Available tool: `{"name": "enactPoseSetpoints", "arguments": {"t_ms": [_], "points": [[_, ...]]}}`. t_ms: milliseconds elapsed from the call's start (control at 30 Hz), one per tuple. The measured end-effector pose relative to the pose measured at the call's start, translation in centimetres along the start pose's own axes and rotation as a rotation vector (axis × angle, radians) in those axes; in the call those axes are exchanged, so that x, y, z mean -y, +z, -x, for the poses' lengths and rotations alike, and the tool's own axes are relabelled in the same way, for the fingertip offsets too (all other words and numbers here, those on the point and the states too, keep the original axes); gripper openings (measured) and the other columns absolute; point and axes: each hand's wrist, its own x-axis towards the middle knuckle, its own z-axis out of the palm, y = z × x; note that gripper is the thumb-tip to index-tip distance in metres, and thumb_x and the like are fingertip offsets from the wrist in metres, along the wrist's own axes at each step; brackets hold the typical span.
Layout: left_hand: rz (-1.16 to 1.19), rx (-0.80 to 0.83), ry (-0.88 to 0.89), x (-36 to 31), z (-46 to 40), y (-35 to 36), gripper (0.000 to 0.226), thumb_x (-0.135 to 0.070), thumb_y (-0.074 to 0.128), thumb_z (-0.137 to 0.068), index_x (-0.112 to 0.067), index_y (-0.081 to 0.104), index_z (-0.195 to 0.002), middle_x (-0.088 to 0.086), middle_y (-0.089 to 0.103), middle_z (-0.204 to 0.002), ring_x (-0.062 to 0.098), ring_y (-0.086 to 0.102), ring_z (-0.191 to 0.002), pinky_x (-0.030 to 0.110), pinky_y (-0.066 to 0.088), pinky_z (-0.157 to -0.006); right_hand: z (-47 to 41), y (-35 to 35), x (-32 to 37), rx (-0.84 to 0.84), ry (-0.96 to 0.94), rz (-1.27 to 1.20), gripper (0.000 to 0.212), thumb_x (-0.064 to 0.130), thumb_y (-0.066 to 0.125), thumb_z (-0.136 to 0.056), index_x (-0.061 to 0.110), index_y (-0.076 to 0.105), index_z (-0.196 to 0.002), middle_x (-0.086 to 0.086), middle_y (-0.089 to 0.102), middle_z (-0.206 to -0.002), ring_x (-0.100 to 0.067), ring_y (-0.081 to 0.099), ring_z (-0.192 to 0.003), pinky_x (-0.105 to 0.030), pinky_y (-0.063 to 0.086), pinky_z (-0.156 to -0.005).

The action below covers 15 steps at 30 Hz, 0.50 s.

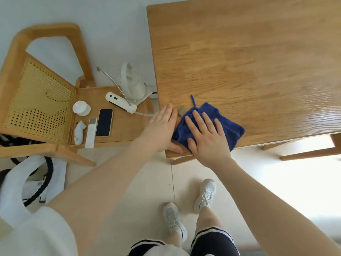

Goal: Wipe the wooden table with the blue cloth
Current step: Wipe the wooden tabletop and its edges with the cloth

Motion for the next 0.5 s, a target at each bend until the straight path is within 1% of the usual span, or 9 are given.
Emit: {"name": "enactPoseSetpoints", "arguments": {"t_ms": [67, 100, 200, 233, 267, 367, 400, 500], "points": [[-0.022, -0.01, -0.008, 0.0, -0.6, 0.0, 0.131, -0.064, 0.072, -0.059, -0.01, -0.008, -0.148, 0.013, -0.016, -0.156, 0.025, -0.01, -0.145, 0.033, 0.0, -0.116, -2.3, -0.4, -1.5, 0.005, 0.03, -0.006, 0.059, 0.041, 0.029, -0.088, 0.019, 0.037, -0.142, -0.01, 0.037, -0.148, -0.032, 0.036, -0.135, -0.051, 0.026, -0.107], [-0.024, -0.004, -0.004, 0.0, -0.7, 0.0, 0.132, -0.063, 0.073, -0.058, -0.01, -0.008, -0.148, 0.013, -0.016, -0.156, 0.025, -0.01, -0.145, 0.033, 0.0, -0.116, -3.3, -0.6, -2.3, 0.006, 0.067, -0.025, 0.06, 0.042, 0.027, -0.088, 0.02, 0.035, -0.143, -0.009, 0.034, -0.15, -0.032, 0.033, -0.137, -0.051, 0.024, -0.109], [-0.03, 0.013, -0.013, -0.3, -0.5, -0.1, 0.135, -0.064, 0.074, -0.055, -0.011, -0.01, -0.148, 0.013, -0.019, -0.155, 0.024, -0.011, -0.145, 0.033, 0.0, -0.116, -5.7, -1.6, -4.0, 0.047, 0.227, -0.045, 0.057, 0.042, 0.026, -0.094, 0.024, 0.021, -0.148, -0.005, 0.016, -0.157, -0.027, 0.014, -0.144, -0.048, 0.011, -0.113], [-0.035, 0.016, -0.021, -0.4, -0.3, -0.2, 0.135, -0.064, 0.074, -0.055, -0.011, -0.01, -0.148, 0.013, -0.019, -0.155, 0.024, -0.011, -0.145, 0.033, 0.0, -0.116, -6.0, -1.5, -4.0, 0.04, 0.26, -0.044, 0.057, 0.041, 0.026, -0.096, 0.024, 0.018, -0.149, -0.005, 0.013, -0.158, -0.026, 0.011, -0.144, -0.047, 0.008, -0.114], [-0.037, 0.018, -0.021, -0.4, -0.2, -0.3, 0.135, -0.064, 0.073, -0.056, -0.011, -0.011, -0.148, 0.013, -0.019, -0.155, 0.025, -0.011, -0.145, 0.034, 0.0, -0.116, -5.6, -1.3, -3.6, 0.02, 0.28, -0.041, 0.057, 0.041, 0.026, -0.095, 0.022, 0.02, -0.149, -0.006, 0.016, -0.157, -0.028, 0.014, -0.144, -0.049, 0.01, -0.114], [-0.03, 0.022, -0.028, -0.7, -0.1, -0.6, 0.134, -0.063, 0.073, -0.057, -0.011, -0.011, -0.147, 0.013, -0.02, -0.155, 0.025, -0.011, -0.144, 0.036, 0.001, -0.116, -2.2, -0.4, -1.2, -0.064, 0.292, -0.026, 0.061, 0.043, 0.029, -0.09, 0.011, 0.038, -0.141, -0.016, 0.038, -0.147, -0.035, 0.037, -0.134, -0.053, 0.026, -0.107], [-0.026, 0.031, -0.036, -0.8, 0.0, -0.7, 0.134, -0.063, 0.074, -0.057, -0.011, -0.012, -0.147, 0.013, -0.02, -0.155, 0.025, -0.012, -0.144, 0.036, 0.002, -0.117, -0.6, -0.1, -0.4, -0.055, 0.274, -0.018, 0.062, 0.044, 0.03, -0.09, 0.01, 0.04, -0.14, -0.016, 0.04, -0.145, -0.035, 0.039, -0.133, -0.051, 0.027, -0.107], [-0.021, 0.046, -0.052, -0.9, -0.1, -1.1, 0.134, -0.062, 0.074, -0.057, -0.012, -0.012, -0.148, 0.013, -0.02, -0.155, 0.025, -0.012, -0.144, 0.036, 0.002, -0.117, 1.5, 0.1, 0.1, -0.001, 0.225, -0.006, 0.062, 0.047, 0.028, -0.092, 0.012, 0.038, -0.142, -0.013, 0.038, -0.148, -0.032, 0.036, -0.135, -0.048, 0.021, -0.107]]}}
